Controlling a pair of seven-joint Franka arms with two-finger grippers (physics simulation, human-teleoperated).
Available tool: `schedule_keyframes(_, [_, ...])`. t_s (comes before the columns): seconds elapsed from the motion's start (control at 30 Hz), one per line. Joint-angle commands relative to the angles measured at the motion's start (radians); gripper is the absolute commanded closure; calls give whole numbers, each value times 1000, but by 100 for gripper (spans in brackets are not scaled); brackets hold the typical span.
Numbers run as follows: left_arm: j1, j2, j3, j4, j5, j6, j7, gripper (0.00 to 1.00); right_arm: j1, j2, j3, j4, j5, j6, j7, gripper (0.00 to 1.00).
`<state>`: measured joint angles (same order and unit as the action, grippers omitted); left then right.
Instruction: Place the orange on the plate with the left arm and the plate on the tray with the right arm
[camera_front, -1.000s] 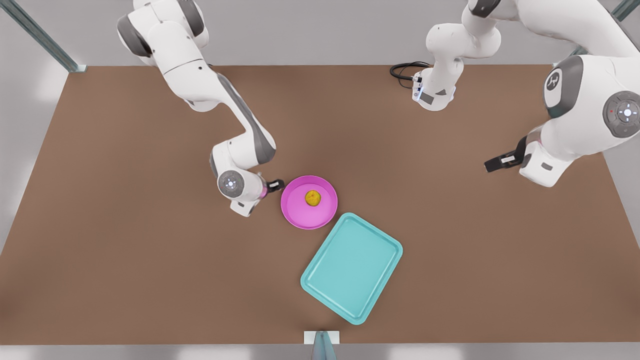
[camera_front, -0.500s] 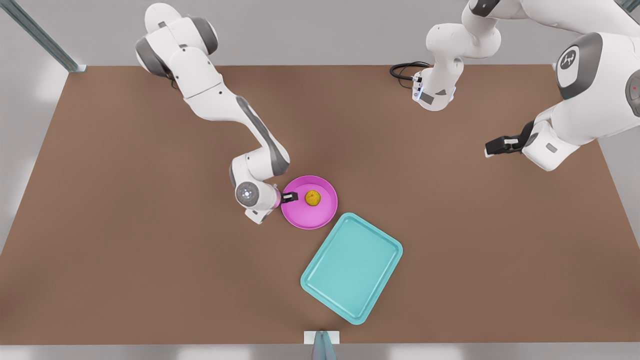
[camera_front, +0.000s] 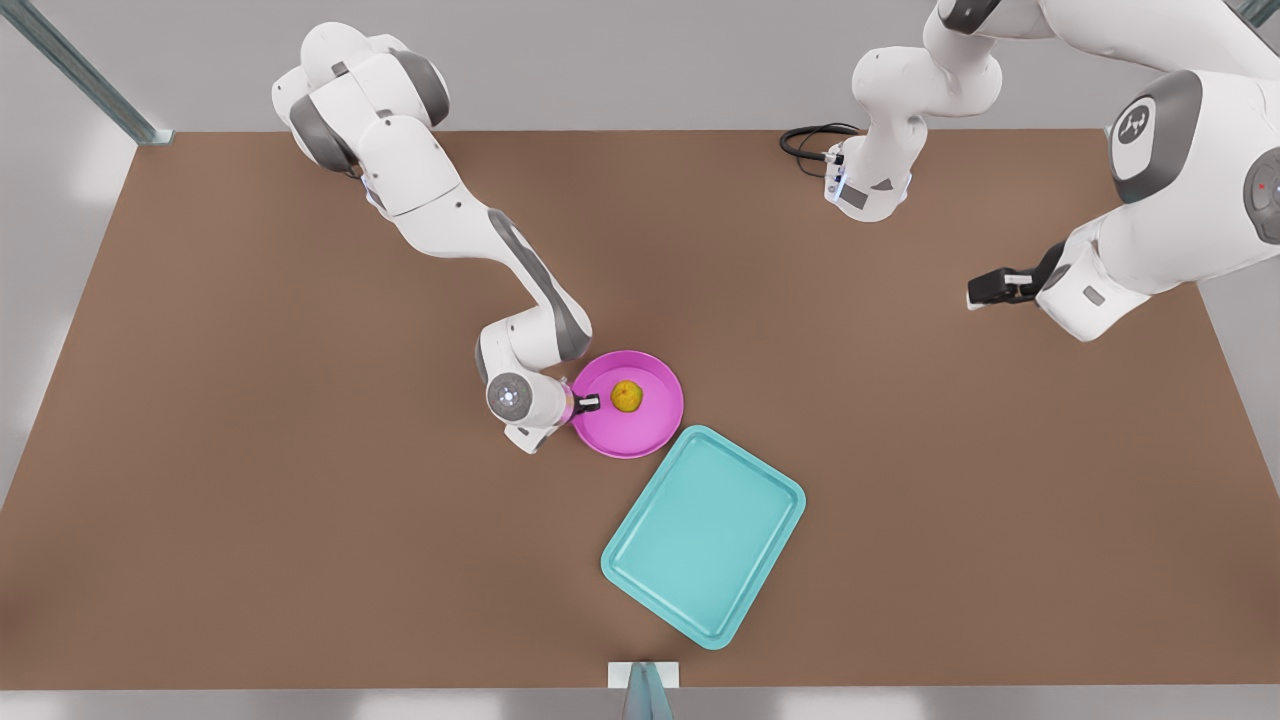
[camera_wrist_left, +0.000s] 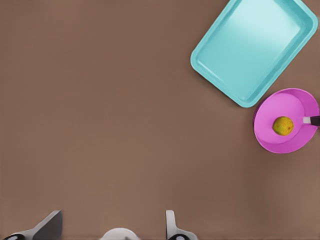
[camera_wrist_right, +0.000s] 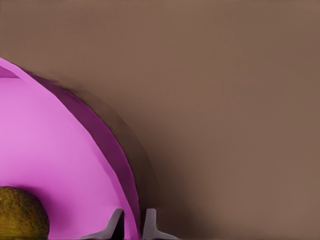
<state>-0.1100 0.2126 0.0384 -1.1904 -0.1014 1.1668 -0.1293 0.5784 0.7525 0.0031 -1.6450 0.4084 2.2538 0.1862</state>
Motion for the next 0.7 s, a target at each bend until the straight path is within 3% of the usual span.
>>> schedule_keyframes(0.0, [0,-1,-2,3,-1,-16,46,0,0,-1,0,4,-17,-2,50,79])
schedule_keyframes(0.53, [0,-9,-2,11,-1,-32,36,0,-5,-128,0,8,-17,-131,-4,79])
schedule_keyframes(0.67, [-2,-18,-5,12,-3,-32,30,0,-17,-119,-15,136,-6,-166,-4,79])
